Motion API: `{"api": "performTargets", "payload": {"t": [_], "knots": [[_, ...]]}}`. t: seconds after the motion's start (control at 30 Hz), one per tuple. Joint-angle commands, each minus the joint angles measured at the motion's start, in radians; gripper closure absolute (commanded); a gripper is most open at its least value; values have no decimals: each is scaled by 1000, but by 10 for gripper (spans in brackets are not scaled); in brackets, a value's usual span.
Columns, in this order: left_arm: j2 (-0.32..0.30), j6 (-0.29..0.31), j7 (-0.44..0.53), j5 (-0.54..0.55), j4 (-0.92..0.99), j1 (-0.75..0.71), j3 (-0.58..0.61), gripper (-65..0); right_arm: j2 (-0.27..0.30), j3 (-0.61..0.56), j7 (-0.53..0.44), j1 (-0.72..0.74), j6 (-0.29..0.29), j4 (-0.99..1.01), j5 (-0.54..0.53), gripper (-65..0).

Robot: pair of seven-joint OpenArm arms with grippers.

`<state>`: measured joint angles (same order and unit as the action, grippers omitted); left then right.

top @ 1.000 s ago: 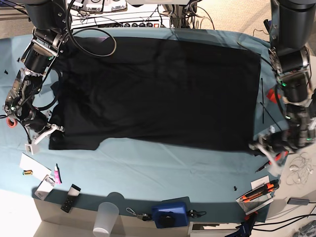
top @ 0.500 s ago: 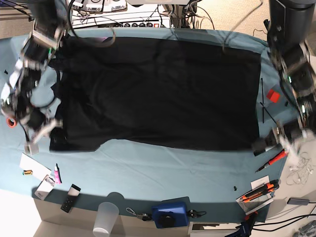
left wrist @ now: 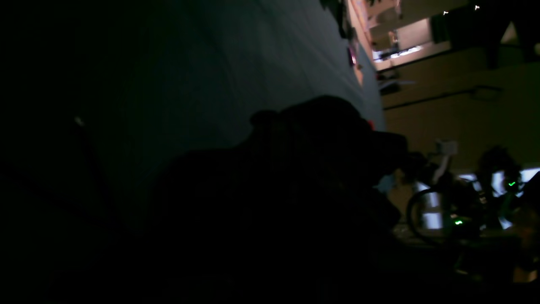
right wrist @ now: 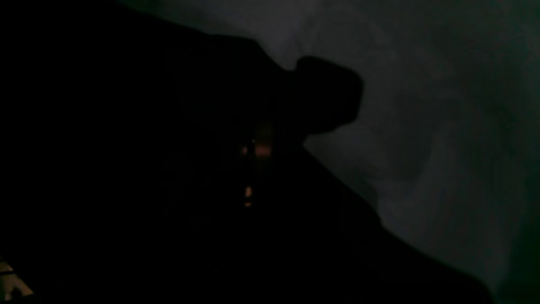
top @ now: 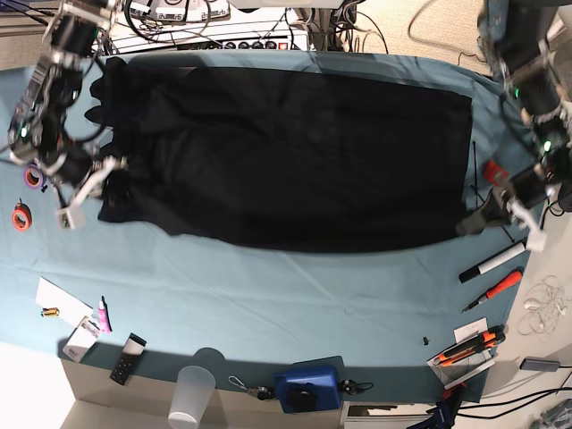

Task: Layout the t-shirt on the table in an organized manner, then fold the t-shirt properly
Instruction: 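Lift the hem with both grippers and fold it over toward the collar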

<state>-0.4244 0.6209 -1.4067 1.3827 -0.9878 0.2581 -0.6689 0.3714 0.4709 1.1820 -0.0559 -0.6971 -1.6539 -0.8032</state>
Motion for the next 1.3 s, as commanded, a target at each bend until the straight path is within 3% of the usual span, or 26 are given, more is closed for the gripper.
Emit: {"api": "performTargets", "payload": {"t": [0.0, 0.37, 0.67, 1.2, 1.23, 1.27], "knots": [[-23, 1, 10, 45, -37, 13, -2, 0, 22, 23, -11, 1, -1, -29, -21, 0], [-23, 1, 10, 63, -229, -157, -2, 0, 22, 191, 132, -100, -1, -80, -182, 0], [-22, 5, 10, 69, -356, -300, -2, 0, 21, 267, 195, -180, -1, -80, -183, 0], [-22, 9, 10, 69, -394, -363, -2, 0, 19, 268, 146, -293, -1, -80, -180, 0], [-22, 9, 10, 69, -394, -364, -2, -15, 19, 268, 161, -293, -1, -80, -180, 0], [-22, 9, 10, 69, -394, -364, -2, -96, 19, 268, 181, -293, -1, -80, -180, 0]]}}
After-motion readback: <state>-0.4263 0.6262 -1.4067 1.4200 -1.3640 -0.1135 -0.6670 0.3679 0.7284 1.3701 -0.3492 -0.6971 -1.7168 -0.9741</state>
